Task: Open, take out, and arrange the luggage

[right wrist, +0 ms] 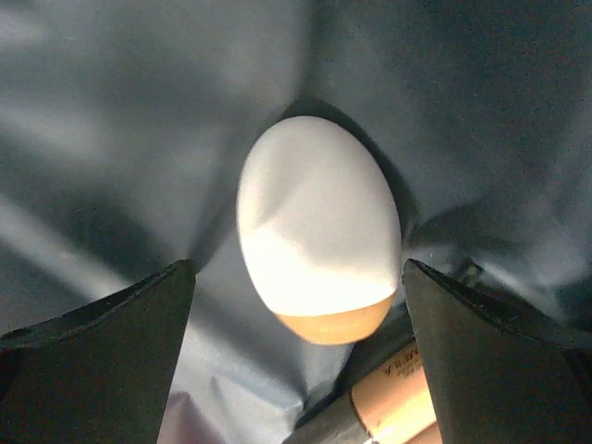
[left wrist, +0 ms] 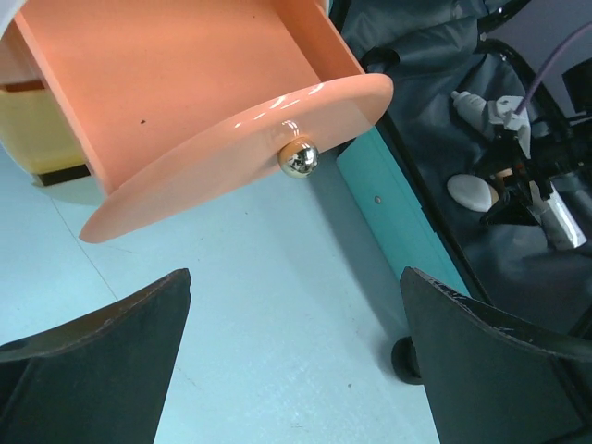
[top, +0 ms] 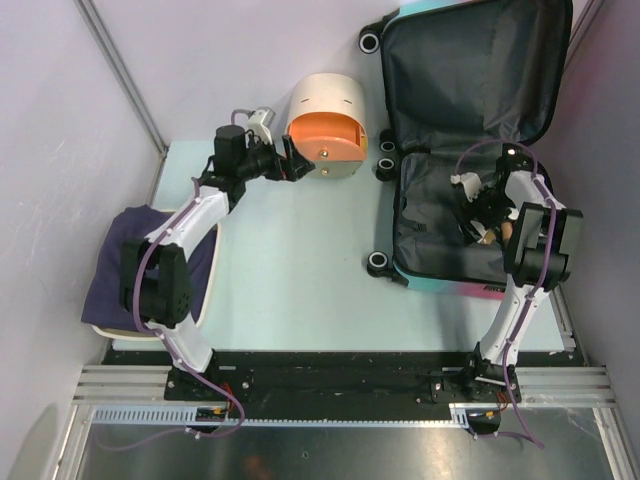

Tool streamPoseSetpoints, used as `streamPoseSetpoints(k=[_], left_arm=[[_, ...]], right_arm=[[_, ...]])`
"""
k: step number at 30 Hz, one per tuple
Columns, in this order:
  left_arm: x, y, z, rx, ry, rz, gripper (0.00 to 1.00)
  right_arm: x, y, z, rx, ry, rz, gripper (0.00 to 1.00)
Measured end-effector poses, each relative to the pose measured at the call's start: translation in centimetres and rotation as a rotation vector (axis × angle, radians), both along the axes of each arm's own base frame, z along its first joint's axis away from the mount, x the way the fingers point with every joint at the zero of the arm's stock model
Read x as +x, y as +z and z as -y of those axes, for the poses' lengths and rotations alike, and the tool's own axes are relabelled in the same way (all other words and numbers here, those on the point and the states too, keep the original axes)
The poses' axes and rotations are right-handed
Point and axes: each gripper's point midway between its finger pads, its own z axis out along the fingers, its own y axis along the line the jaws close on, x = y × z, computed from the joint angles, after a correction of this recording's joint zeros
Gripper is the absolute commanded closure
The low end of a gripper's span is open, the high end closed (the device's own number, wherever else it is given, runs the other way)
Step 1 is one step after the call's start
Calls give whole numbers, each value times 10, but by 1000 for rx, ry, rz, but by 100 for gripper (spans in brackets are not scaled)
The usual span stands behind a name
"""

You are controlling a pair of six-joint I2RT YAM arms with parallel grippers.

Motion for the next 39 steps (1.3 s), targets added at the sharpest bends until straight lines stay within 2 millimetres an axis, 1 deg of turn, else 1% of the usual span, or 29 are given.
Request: streamPoseSetpoints(k=[4,5,7,10,11,13,14,16,18,21,23,25,27,30,31,33,35,37,39], left_arm=[[-2,6,1,32,-18,50,0],[-3,8,2,37,-22,59,0],[-3,9,2,48,-23,74,0],[-2,11,1,66,-22,94,0],[-1,12,1,71,-21,100,0],[0,15,0,79,-22,115,0],[1,18,0,82,-22,126,0],[4,26,0,89,-23,154,0],[6,37,0,96,-29,190,0],[7,52,3,108,-58,250,0],[6,60,5,126,-94,300,1],[4,64,9,151,-137,350,1],[-1,66,17,187,-203,416,2],[-15,66,38,253,-332,548,0],[-21,66,48,279,-382,604,0],[-37,65,69,330,-488,725,1],[-52,62,89,366,-579,833,1],[-64,61,105,400,-654,939,1],[-76,60,120,431,-725,1059,1]], right_arm=[[3,-22,7,-17,5,-22,4],[4,-24,8,-22,9,-23,8],[6,-25,10,-34,17,-17,11],[10,-27,12,-53,22,0,25],[10,-27,12,-55,23,4,32],[11,-27,11,-55,24,10,40],[11,-26,11,-58,26,14,48],[12,-25,11,-57,28,21,55],[13,-24,10,-51,33,28,57],[14,-22,3,-13,47,34,60],[13,-13,-6,35,59,26,61],[19,6,-20,98,81,43,60],[30,33,-38,160,114,86,60],[40,74,-75,239,190,153,60],[40,88,-91,269,222,170,60],[37,113,-129,333,294,197,60],[27,132,-167,399,364,201,61],[16,144,-202,464,428,185,62],[3,151,-228,520,473,147,62]])
